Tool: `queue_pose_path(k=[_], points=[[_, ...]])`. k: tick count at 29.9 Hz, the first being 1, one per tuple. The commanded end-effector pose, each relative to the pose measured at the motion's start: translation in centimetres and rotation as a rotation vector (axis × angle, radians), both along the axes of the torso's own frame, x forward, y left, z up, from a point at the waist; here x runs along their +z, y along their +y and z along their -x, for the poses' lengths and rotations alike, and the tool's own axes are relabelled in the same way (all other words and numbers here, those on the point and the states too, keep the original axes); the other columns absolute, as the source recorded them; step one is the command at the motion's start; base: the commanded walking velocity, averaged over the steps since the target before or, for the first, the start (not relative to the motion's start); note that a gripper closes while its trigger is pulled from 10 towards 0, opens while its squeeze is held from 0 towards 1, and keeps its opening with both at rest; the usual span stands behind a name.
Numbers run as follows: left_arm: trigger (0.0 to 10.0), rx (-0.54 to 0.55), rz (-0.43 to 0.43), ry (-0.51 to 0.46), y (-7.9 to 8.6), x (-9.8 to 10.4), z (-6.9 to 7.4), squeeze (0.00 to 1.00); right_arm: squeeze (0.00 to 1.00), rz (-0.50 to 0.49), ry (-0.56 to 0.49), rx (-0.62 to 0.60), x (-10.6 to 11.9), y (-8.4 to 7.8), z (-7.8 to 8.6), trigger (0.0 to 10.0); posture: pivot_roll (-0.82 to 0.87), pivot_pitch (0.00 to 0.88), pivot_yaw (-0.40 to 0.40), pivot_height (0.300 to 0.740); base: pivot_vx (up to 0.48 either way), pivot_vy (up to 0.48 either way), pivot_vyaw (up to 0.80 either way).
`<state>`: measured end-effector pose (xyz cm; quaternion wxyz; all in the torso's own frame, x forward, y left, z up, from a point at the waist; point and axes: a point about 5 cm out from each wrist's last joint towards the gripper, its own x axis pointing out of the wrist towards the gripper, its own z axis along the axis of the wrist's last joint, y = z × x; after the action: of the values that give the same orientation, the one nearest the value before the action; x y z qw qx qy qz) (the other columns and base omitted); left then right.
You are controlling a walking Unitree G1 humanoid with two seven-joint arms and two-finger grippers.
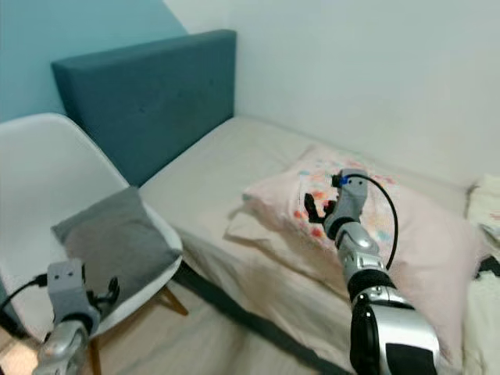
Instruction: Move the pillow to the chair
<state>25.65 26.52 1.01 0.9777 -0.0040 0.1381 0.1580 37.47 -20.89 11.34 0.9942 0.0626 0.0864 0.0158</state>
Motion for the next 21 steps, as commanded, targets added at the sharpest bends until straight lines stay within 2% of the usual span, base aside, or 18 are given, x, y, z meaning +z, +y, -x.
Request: queue_pose_path(k=[1, 3, 9, 11, 12, 15, 18, 21], points=[[10.0, -0.042, -0.021, -0.033, -0.6, 0.6, -0.6, 0.0, 0.0, 0.016, 0.02, -0.031, 0.0, -0.7, 0.0, 10.0, 0.01, 0.0, -0.12, 0.735, 0.0, 0.0, -0.7], [10.0, -0.068, -0.041, -0.08, -0.9, 1.5, -1.2, 0.0, 0.0, 0.016, 0.039, -0.067, -0.3, -1.1, 0.2, 10.0, 0.01, 0.0, -0.123, 0.735, 0.0, 0.0, -0.7], [10.0, -0.1, -0.066, -0.133, -1.2, 2.7, -1.8, 0.0, 0.0, 0.004, 0.054, -0.075, -0.8, -1.0, 0.4, 10.0, 0.01, 0.0, -0.124, 0.735, 0.0, 0.0, -0.7], [10.0, -0.147, -0.106, -0.173, -1.7, 3.7, -2.3, 0.0, 0.0, -0.029, 0.08, 0.033, -2.2, 0.9, 0.9, 10.0, 0.0, 0.0, -0.125, 0.735, 0.0, 0.0, -0.7], [10.0, -0.147, -0.106, -0.173, -1.7, 3.7, -2.3, 0.0, 0.0, -0.029, 0.08, 0.033, -2.2, 0.9, 0.9, 10.0, 0.0, 0.0, -0.125, 0.735, 0.0, 0.0, -0.7], [10.0, -0.18, -0.15, -0.206, -2.1, 4.6, -2.6, 0.0, 0.0, -0.033, 0.101, 0.143, -3.9, 2.6, 1.9, 10.0, 0.01, 0.0, -0.13, 0.735, 0.0, 0.0, -0.7], [10.0, -0.189, -0.162, -0.223, -2.2, 5.0, -2.6, 0.0, 0.0, -0.038, 0.102, 0.164, -4.3, 2.8, 2.3, 10.0, 0.01, 0.0, -0.13, 0.735, 0.0, 0.0, -0.71], [10.0, -0.246, -0.231, -0.283, -2.7, 6.7, -2.8, 0.0, 0.0, -0.064, 0.079, 0.196, -4.9, 2.4, 3.1, 10.0, -0.01, 0.0, -0.118, 0.735, 0.0, 0.0, -0.7]])
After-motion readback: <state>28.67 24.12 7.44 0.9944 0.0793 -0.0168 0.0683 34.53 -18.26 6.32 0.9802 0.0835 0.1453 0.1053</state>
